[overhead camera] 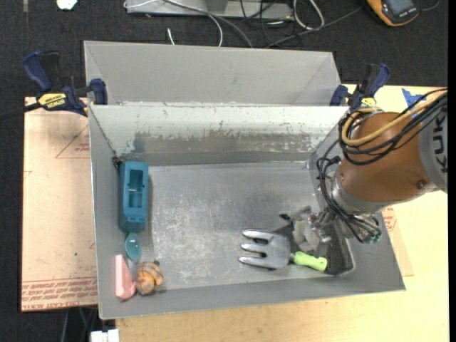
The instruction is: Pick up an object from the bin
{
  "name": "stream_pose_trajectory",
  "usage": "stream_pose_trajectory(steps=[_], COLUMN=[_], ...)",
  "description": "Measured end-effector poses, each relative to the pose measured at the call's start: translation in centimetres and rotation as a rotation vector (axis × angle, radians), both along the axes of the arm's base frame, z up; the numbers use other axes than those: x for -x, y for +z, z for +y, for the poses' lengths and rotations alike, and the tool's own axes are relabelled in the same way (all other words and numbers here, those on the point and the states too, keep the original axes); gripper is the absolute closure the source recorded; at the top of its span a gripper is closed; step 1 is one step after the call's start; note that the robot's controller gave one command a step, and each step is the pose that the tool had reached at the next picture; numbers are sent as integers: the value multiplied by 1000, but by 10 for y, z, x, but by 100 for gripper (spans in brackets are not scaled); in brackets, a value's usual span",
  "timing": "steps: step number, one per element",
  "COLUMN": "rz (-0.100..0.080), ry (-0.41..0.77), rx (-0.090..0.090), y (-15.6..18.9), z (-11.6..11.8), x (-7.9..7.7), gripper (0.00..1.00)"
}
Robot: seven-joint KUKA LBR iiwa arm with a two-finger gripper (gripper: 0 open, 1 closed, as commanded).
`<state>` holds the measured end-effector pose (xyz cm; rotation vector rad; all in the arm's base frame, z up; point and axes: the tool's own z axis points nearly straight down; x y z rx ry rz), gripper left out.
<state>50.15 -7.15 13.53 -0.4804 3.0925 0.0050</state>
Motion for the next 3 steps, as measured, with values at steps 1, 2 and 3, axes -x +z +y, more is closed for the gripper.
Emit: stream_pose_trajectory(steps=[1,2,3], rz=[-2,-2,-1], ry=[23,23,-57], rx=[0,0,-2], y=[-26,-26,-26], z=[25,24,20], x=[8,8,-11], gripper=[0,0,0])
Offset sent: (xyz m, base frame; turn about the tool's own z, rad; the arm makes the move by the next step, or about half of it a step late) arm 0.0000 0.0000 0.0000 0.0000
